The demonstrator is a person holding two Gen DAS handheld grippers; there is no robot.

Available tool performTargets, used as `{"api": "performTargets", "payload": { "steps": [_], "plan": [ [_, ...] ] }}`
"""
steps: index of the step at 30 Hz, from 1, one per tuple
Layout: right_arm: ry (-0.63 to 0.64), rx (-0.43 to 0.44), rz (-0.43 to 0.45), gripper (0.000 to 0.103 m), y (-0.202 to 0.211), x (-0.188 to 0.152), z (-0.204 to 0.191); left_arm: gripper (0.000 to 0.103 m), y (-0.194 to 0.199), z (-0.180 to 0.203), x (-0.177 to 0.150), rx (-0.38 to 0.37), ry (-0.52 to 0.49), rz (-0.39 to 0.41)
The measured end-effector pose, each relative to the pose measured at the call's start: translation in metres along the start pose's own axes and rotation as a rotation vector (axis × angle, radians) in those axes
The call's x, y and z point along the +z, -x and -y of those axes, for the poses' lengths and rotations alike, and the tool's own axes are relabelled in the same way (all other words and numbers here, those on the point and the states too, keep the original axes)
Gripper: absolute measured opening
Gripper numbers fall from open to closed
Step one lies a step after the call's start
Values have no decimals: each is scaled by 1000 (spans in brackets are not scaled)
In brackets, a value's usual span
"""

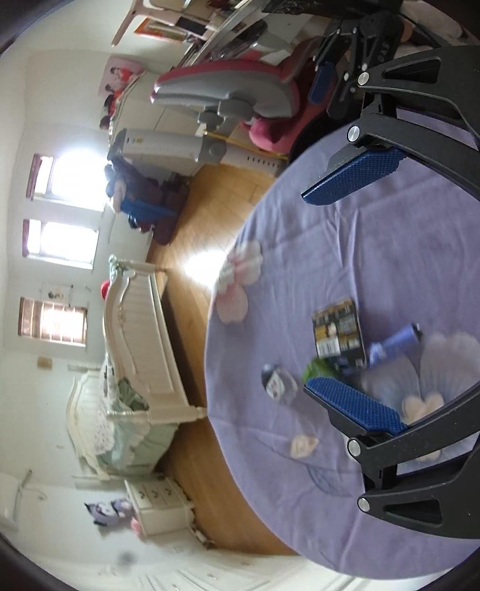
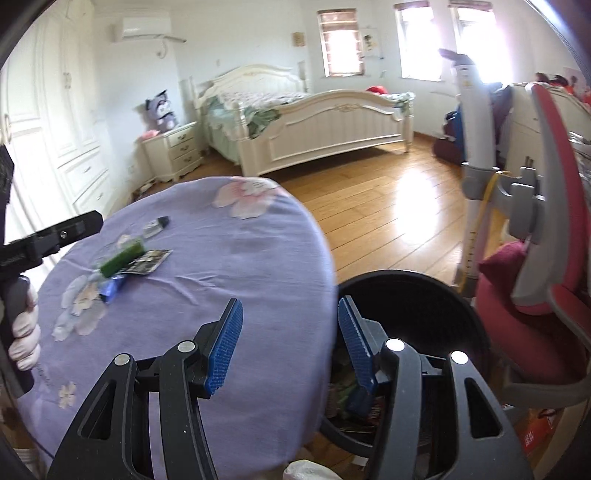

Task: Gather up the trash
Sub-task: 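Grasp the green Doublemint gum pack with the left tool while the right tool grasps the black battery card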

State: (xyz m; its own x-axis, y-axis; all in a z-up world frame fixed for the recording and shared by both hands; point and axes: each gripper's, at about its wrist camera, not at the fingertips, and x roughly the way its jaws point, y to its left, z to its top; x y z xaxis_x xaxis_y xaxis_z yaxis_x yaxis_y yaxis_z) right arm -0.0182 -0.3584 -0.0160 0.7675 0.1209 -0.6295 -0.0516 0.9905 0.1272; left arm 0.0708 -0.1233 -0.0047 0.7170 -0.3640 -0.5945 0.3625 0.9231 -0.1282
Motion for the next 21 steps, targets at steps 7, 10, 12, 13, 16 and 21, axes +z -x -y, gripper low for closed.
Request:
{"api": "performTargets", "payload": {
  "steps": [7, 10, 12, 13, 16, 21],
  "plan": [
    [54, 102, -81, 54, -25, 20, -55, 71, -19, -78, -5, 73, 15, -92],
    [62, 136, -116, 61, -36, 28, -73, 70, -37, -86, -7, 45, -45, -151],
    [71, 151, -140, 62, -44, 34, -84, 62, -50, -82, -9, 25, -86, -188],
    [73, 156, -151, 62, -48, 36, -89, 53, -59, -79, -11, 21, -102, -209],
    [84, 171, -187, 62, -61, 44, -104, 37, -76, -83, -11, 8, -108, -252],
    [101, 191, -256, 68, -85, 50, -126, 32, -79, -106, -12, 28, 6, -238]
  ]
}}
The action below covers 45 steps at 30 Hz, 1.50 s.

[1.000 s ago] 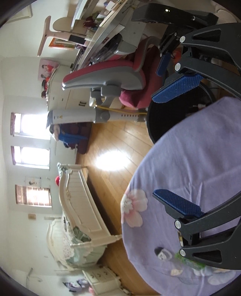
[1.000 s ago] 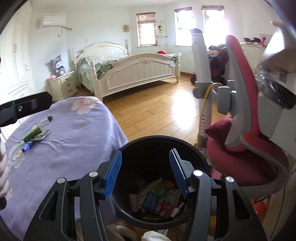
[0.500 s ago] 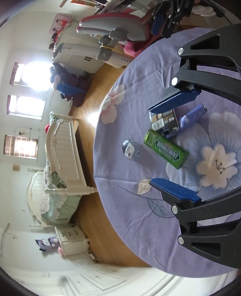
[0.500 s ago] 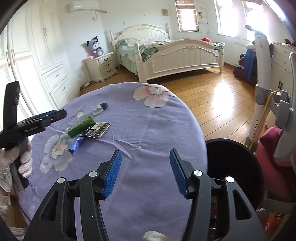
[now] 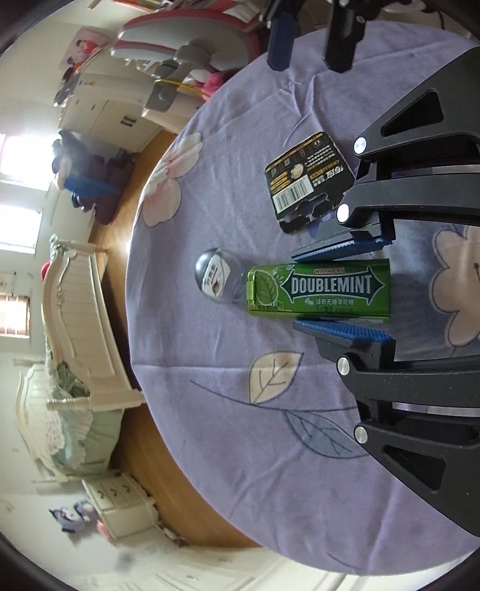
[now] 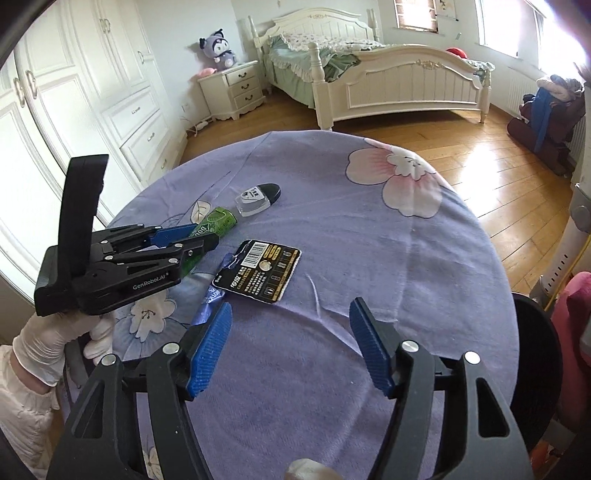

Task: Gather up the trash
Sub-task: 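Grasp the green Doublemint gum pack with the left tool while the right tool grasps the black battery card, then lift the gum pack and battery card and carry both over the black bin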

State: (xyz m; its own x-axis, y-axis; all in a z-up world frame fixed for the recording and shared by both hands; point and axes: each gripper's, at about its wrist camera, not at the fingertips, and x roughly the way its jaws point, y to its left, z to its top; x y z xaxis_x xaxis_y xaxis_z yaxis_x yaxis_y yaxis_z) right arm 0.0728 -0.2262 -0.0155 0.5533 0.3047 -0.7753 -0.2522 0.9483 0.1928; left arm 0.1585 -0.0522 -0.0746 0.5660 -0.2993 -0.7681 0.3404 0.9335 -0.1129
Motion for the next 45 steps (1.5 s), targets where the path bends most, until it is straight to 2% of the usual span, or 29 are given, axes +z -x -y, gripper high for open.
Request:
{"api": "performTargets", "payload": {
  "steps": [7, 8, 9, 10, 12, 15, 16, 17, 23, 27, 32, 35, 38, 45],
  "plan": [
    [-4, 11, -92, 70, -45, 21, -19, 32, 15, -32, -13, 24, 110, 18],
    [-14, 19, -110, 72, -51, 24, -21, 32, 18, -34, -16, 28, 121, 19],
    [-25, 20, -132, 81, -59, 26, -24, 32, 20, -34, -18, 32, 121, 20],
    [-32, 8, -153, 87, -66, 27, -26, 32, 21, -35, -19, 36, 119, 20],
    [-4, -42, -157, 88, -72, 30, -36, 32, 23, -37, -21, 32, 131, 22],
    [39, -114, -150, 83, -79, 34, -50, 32, 24, -42, -22, 16, 158, 26],
    [63, -147, -142, 69, -80, 34, -54, 32, 24, -43, -22, 11, 162, 25],
    [75, -165, -134, 67, -79, 34, -56, 32, 24, -44, -22, 8, 164, 24],
    [-19, -57, -126, 66, -68, 38, -34, 32, 24, -44, -23, 1, 170, 25],
    [-52, -6, -60, 66, -51, 35, -26, 32, 24, -45, -23, -2, 172, 27],
    [-1, -1, 55, 66, -15, 23, -28, 32, 28, -51, -24, -14, 201, 46],
    [33, -5, 151, 66, 9, 15, -34, 32, 48, -48, -27, 4, 200, 136],
    [76, -15, 257, 66, 36, 10, -37, 32, 71, -40, -31, -11, 216, 209],
    [114, 7, 454, 66, 82, 5, -41, 32, 126, -4, -26, 32, 198, 368]
  ]
}}
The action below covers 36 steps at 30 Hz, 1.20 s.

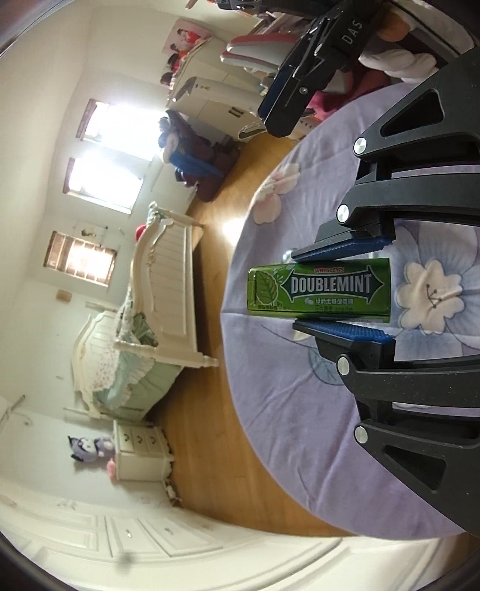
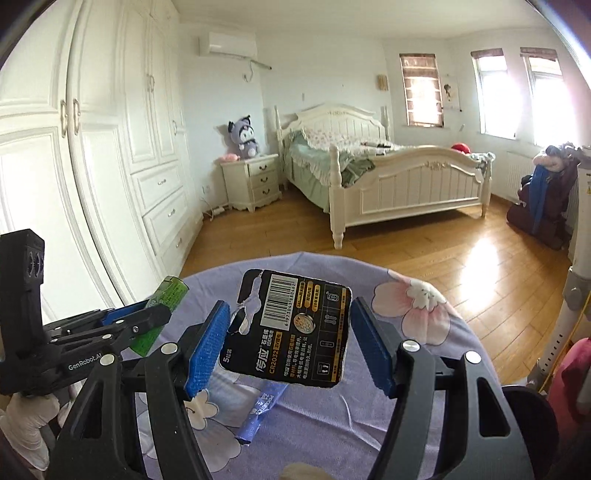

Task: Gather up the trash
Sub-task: 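Lift the gum pack and battery card and carry both over the black bin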

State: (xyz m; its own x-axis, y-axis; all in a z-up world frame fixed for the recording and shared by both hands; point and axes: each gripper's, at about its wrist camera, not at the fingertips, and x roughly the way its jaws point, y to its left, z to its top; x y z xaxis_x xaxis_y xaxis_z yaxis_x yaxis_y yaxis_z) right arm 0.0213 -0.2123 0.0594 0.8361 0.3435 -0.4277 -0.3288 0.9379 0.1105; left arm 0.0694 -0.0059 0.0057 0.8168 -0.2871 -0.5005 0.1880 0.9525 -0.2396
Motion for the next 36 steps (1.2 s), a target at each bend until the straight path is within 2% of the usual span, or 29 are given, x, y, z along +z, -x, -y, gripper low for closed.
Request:
{"api": "performTargets", "payload": {
  "steps": [4, 8, 15, 22, 26, 36],
  "plan": [
    [-10, -38, 101, 66, 34, 3, 17, 32, 16, 30, 9, -12, -33, 31],
    [-20, -115, 172, 66, 70, 2, 41, 32, 20, 67, 14, -51, -68, 42],
    [-37, -270, 248, 66, 123, -13, 89, 32, 14, 144, 11, -145, -142, 50],
    [-95, -387, 238, 67, 152, -43, 132, 32, -7, 213, -4, -255, -193, 24],
    [-129, -433, 213, 67, 155, -64, 150, 32, -19, 244, -16, -315, -212, -5],
    [-185, -489, 156, 67, 161, -94, 183, 32, -55, 290, -38, -395, -250, -90]
  ]
}}
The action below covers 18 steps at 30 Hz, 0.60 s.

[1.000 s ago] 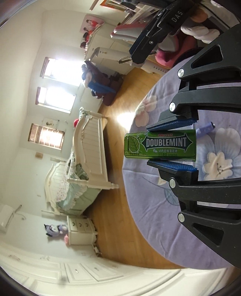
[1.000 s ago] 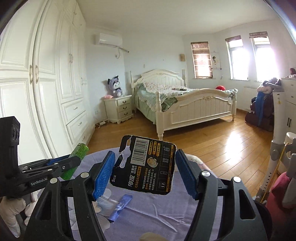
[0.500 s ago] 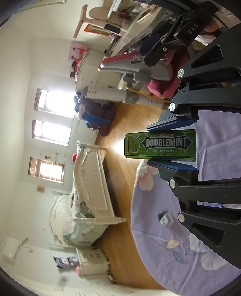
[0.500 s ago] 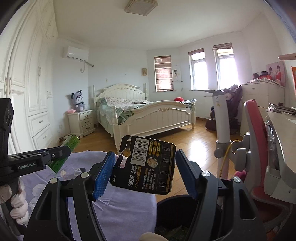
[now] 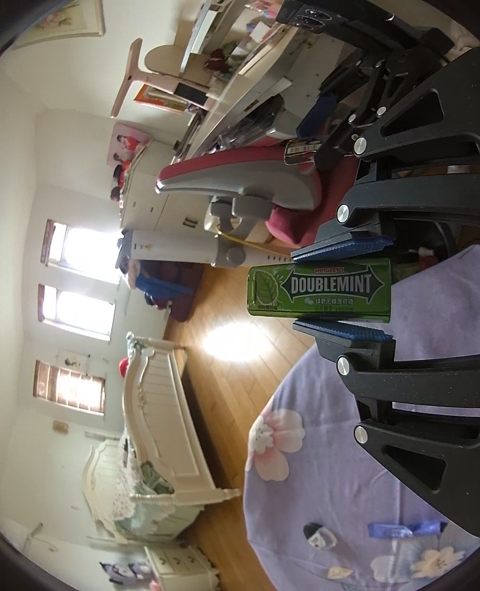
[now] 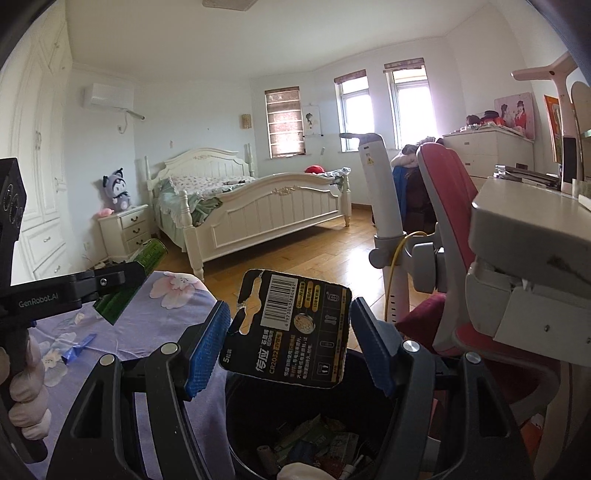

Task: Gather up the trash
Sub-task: 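Lift the gum pack and battery card and carry both over the black bin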

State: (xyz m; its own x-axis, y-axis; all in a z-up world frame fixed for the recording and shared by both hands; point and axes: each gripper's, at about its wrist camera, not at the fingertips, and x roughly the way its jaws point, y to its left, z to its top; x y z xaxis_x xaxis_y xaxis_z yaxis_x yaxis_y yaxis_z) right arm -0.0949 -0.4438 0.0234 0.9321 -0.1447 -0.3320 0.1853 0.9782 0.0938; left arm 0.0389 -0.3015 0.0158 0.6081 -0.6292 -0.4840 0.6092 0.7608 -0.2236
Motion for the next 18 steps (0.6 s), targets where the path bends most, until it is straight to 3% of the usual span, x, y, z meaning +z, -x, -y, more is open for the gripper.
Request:
{"api": "performTargets", "payload": {
  "steps": [18],
  "plan": [
    [-7, -70, -78, 67, -20, -25, 20, 32, -61, 18, -3, -65, -36, -106]
  ]
}}
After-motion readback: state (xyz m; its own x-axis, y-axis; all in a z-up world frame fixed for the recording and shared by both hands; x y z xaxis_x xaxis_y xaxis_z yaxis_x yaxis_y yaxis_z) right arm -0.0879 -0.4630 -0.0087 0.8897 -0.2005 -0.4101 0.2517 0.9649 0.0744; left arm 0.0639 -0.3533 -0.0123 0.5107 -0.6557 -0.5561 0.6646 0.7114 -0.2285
